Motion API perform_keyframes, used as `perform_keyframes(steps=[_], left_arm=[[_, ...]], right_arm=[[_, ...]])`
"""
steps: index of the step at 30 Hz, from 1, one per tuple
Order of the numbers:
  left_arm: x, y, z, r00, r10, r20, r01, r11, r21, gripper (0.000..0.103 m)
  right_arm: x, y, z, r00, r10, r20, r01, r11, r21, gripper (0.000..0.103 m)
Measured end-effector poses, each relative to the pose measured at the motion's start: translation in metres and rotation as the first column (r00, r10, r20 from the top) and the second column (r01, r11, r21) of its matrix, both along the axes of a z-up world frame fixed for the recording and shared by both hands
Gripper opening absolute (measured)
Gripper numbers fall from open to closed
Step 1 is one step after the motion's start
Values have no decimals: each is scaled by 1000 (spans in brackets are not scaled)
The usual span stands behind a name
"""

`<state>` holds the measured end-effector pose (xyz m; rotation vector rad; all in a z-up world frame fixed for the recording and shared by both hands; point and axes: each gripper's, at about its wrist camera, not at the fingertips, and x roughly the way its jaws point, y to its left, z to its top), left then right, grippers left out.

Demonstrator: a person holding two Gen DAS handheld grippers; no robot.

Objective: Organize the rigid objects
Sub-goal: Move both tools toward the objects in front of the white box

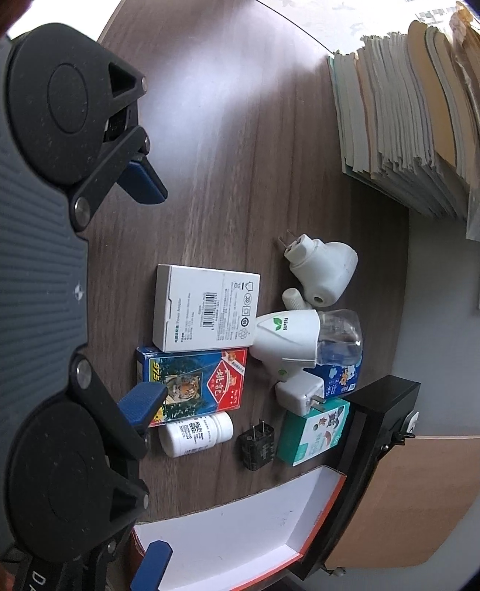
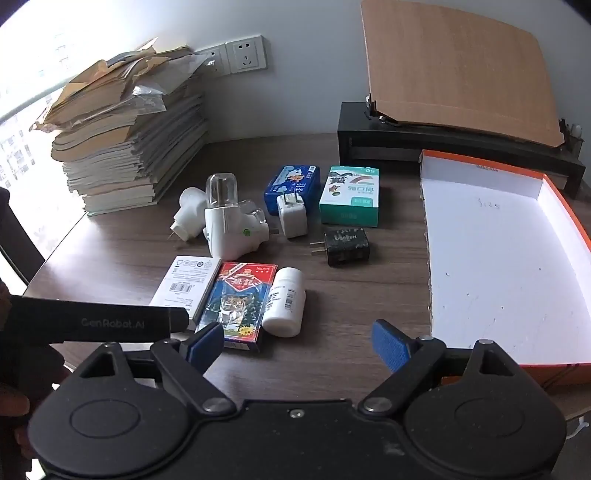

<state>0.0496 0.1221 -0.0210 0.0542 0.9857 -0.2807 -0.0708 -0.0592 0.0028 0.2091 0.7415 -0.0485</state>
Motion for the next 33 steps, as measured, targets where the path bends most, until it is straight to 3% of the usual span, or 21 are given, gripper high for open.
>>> perform_keyframes(steps=[26, 33], left_arm=[[3, -13, -6, 1000, -20, -8, 20, 1000, 19, 103], [6, -11, -9, 1000, -18, -14, 18, 1000, 19, 103]], right_arm=[[1, -8, -6, 1000, -23, -11, 23, 999, 30, 102], [1, -7, -8, 999, -25, -24, 25, 1000, -5, 102]])
